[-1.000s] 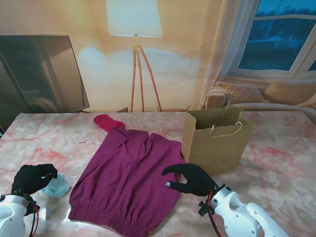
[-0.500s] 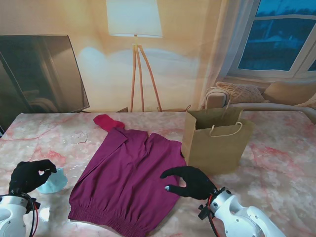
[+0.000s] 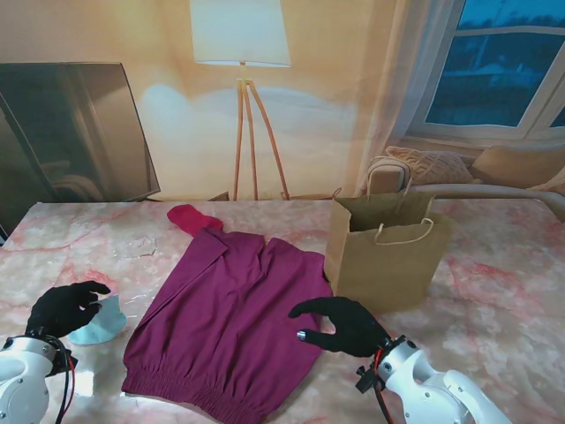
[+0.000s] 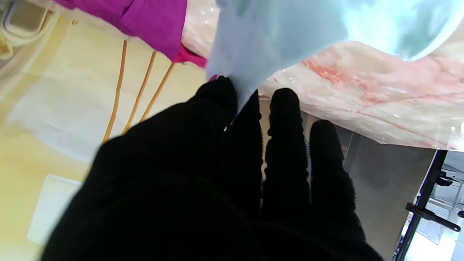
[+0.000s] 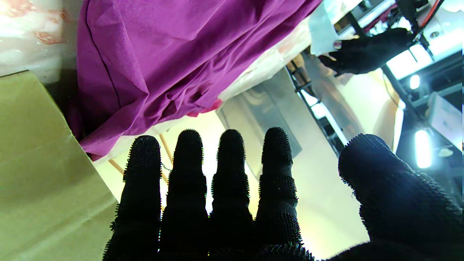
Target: Fold the socks and the shorts into the kraft paper bag
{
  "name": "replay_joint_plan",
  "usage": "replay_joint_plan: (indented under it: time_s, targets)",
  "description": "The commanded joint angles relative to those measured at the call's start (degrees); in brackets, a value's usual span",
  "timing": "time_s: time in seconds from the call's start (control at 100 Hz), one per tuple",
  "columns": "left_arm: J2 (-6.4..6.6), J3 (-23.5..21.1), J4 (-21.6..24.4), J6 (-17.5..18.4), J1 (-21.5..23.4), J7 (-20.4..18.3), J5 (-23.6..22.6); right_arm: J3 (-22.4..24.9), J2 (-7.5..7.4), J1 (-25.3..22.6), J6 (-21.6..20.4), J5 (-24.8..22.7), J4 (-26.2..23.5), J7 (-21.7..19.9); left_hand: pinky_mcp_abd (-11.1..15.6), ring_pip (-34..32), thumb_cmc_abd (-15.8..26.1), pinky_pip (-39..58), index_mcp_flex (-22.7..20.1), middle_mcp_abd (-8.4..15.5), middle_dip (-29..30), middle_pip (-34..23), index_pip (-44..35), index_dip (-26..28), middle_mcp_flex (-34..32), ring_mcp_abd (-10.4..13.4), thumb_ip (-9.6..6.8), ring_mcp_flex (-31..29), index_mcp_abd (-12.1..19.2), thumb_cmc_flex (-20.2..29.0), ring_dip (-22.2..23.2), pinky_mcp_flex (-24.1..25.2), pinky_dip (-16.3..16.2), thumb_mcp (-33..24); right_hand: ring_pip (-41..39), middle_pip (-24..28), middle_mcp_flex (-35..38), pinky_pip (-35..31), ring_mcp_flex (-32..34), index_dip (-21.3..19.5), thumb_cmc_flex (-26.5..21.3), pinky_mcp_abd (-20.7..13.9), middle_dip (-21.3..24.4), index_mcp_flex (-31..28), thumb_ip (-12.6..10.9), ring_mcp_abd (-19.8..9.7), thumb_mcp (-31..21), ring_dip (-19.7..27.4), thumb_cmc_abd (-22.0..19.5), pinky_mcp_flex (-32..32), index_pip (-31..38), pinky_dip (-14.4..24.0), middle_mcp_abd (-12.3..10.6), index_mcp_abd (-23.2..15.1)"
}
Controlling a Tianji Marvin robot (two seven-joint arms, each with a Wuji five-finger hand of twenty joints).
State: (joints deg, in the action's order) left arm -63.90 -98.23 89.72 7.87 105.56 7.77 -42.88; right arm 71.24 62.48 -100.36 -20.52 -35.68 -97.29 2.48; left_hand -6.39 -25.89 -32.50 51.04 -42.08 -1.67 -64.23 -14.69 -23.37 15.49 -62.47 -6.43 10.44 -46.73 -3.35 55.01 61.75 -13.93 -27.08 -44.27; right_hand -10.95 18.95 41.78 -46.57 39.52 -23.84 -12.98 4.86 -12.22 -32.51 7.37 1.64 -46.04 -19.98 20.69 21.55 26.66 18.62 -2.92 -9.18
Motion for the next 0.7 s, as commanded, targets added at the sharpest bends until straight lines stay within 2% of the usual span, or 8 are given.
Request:
replay_joint_plan:
  time_s: [0.0, 0.11, 0.24, 0.3, 0.37, 0.42, 0.54, 0.69]
  targets:
    - [0.56, 0.36, 0.11, -0.3, 0.18, -0.91, -0.85, -0.34, 0.17, -0.08, -0.18, 0.02, 0.24, 0.05, 0.23, -0.94, 3.16, -1.19, 1.49, 0.87, -7.22, -3.58, 3.0, -1.48, 3.25, -1.42, -1.33, 1.76, -4.09, 7.69, 4.43, 1.86, 0.73, 1.87, -0.54, 0.51, 0.74, -1.61, 0.12, -0.63, 0.42, -0.38, -0.6, -0.1, -2.95, 0.14, 1.43, -0.97, -1.11, -0.3, 0.62, 1.56, 0.38, -1.65]
    - [0.88, 0.66, 0.58, -0.86, 0.17, -2.17, -2.0, -0.6, 0.23, 0.19, -0.36, 0.26, 0.65, 0.26, -1.2, -0.25, 7.96, -3.38, 5.24, 0.94, -15.41, -6.32, 6.19, -2.74, 6.73, -2.27, -1.59, 3.83, -8.96, 13.61, 10.93, 4.37, 1.68, 6.79, -0.55, 0.54, 0.77, -1.67, 0.15, -0.64, 0.49, -0.28, -0.61, -0.13, -2.96, 0.14, 1.48, -0.97, -1.27, -0.28, 0.67, 1.58, 0.46, -1.73]
    - [1.18, 1.05, 0.61, -0.67, -0.32, -2.53, -3.65, -0.73, 0.18, 0.43, -0.54, 0.45, 1.01, -0.02, -2.47, 1.91, 6.88, -3.23, 5.73, 2.48, -16.09, -11.67, 6.99, -3.2, 8.09, -2.45, -1.29, 2.0, -10.45, 17.05, 14.76, 4.59, 2.64, 2.47, -0.54, 0.57, 0.91, -1.74, 0.15, -0.68, 0.46, -0.23, -0.62, -0.38, -2.97, 0.05, 1.61, -0.98, -1.4, -0.27, 0.77, 1.62, 0.42, -1.97]
    - [1.43, 1.1, 1.04, -0.98, -0.29, -3.31, -4.88, -0.72, 0.22, 0.45, -0.63, 0.47, 1.16, 0.13, -2.71, 0.55, 7.88, -3.92, 3.82, 2.64, -17.6, -14.77, 5.05, -2.29, 7.89, -2.73, -0.45, 1.86, -8.21, 18.03, 16.54, 5.04, 3.07, 2.45, -0.57, 0.61, 0.96, -1.8, 0.19, -0.7, 0.41, -0.21, -0.64, -0.44, -2.98, 0.17, 1.68, -0.99, -1.35, -0.22, 0.8, 1.64, 0.42, -2.12]
    - [1.63, 1.31, 0.95, -1.04, -0.48, -2.69, -7.23, -0.73, 0.3, 0.45, -0.85, 0.5, 1.34, 0.56, -2.9, -0.76, 8.61, -3.94, -0.69, 2.41, -18.17, -16.37, -1.15, 0.75, 7.08, -2.76, -0.5, 1.15, -1.94, 18.35, 16.78, 4.77, 3.19, 3.12, -0.65, 0.7, 1.14, -1.95, 0.36, -0.75, 0.39, -0.03, -0.67, -0.57, -3.01, 0.16, 1.64, -1.02, -1.33, -0.03, 0.91, 1.71, 0.42, -2.02]
    - [1.73, 1.42, 1.13, -1.24, -0.45, -2.65, -8.09, -0.72, 0.31, 0.48, -1.07, 0.54, 1.46, 0.66, -2.73, -1.6, 9.47, -4.24, -1.6, 2.33, -18.85, -16.65, -3.29, 2.02, 7.11, -2.57, -0.42, 1.47, -0.1, 18.36, 16.64, 4.83, 3.36, 4.06, -0.68, 0.69, 1.09, -2.03, 0.37, -0.75, 0.49, -0.02, -0.67, -0.59, -3.0, 0.18, 1.65, -1.05, -1.42, 0.02, 0.93, 1.74, 0.41, -2.03]
    - [1.47, 1.98, 0.74, -1.21, -0.86, -0.42, -8.17, -0.76, 0.29, 0.63, -1.31, 0.53, 1.71, 0.59, -3.09, -3.31, 8.87, -3.19, -1.69, 3.06, -20.21, -14.9, -18.69, 14.4, 6.08, -2.17, 0.07, 1.15, 9.31, 15.78, 15.15, 3.3, 2.99, 3.86, -0.68, 0.68, 1.11, -2.11, 0.3, -0.75, 0.46, 0.06, -0.67, -0.58, -3.01, 0.2, 1.66, -1.09, -1.46, -0.02, 0.9, 1.79, 0.36, -1.91]
    - [0.98, 2.3, 1.14, -0.96, -1.03, 1.99, -7.2, -0.78, 0.28, 0.73, -1.29, 0.67, 1.81, 0.45, -3.05, -2.94, 6.84, -1.05, -1.76, 3.23, -19.45, -12.14, -19.98, 16.53, 4.73, -2.12, 0.61, 0.59, 10.08, 13.17, 12.99, 2.05, 2.06, 2.17, -0.69, 0.67, 1.09, -2.16, 0.32, -0.77, 0.51, 0.13, -0.67, -0.64, -3.0, 0.25, 1.72, -1.15, -1.56, -0.14, 0.94, 1.85, 0.43, -1.98]
